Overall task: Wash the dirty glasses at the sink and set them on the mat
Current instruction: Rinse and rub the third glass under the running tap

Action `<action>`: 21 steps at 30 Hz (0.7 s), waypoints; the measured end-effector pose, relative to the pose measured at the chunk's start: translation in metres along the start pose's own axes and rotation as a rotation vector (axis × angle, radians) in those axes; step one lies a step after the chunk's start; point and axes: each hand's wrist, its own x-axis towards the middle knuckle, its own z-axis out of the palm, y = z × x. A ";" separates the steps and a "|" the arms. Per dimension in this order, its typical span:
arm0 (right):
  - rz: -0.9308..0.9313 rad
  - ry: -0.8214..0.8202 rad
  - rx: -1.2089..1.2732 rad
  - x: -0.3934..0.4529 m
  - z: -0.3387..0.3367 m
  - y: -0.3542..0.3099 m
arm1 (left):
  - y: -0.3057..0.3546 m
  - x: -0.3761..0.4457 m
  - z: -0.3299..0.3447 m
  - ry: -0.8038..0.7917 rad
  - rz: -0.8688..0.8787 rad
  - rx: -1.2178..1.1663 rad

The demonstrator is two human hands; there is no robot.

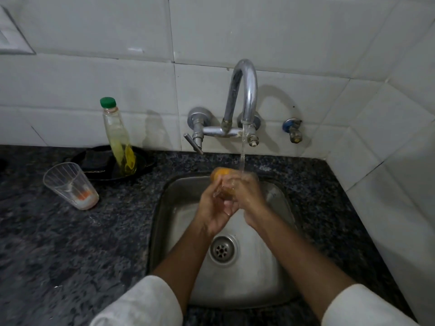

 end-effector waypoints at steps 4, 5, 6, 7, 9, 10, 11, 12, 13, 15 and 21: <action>-0.493 -0.271 -0.577 -0.003 -0.015 0.020 | 0.010 0.006 -0.002 0.088 -0.018 0.129; -0.505 -0.326 -0.870 0.000 -0.022 0.028 | 0.015 0.010 -0.005 0.146 -0.053 0.294; -0.499 -0.337 -1.030 0.001 -0.027 0.036 | 0.016 0.011 -0.006 0.194 -0.086 0.433; -0.496 -0.283 -1.015 0.002 -0.024 0.045 | 0.015 0.012 -0.010 0.207 -0.100 0.496; -0.393 -0.147 -0.643 0.004 -0.006 0.051 | 0.008 0.007 -0.011 0.105 -0.074 0.363; -0.222 -0.107 -0.353 0.006 0.005 0.048 | 0.005 0.005 -0.010 0.043 -0.049 0.210; -0.067 -0.113 -0.128 0.008 0.014 0.044 | 0.003 0.004 -0.011 0.007 -0.032 0.058; -0.077 -0.122 -0.108 0.005 0.017 0.040 | 0.003 0.003 -0.011 -0.014 -0.023 -0.020; -0.211 -0.144 -0.219 0.005 0.014 0.042 | 0.006 0.005 -0.012 -0.009 -0.023 0.000; -0.534 -0.237 -0.772 0.004 0.000 0.042 | 0.016 0.008 -0.010 0.105 -0.055 0.319; 0.027 -0.101 -0.074 0.010 0.012 0.031 | 0.009 0.006 -0.016 -0.038 -0.001 0.118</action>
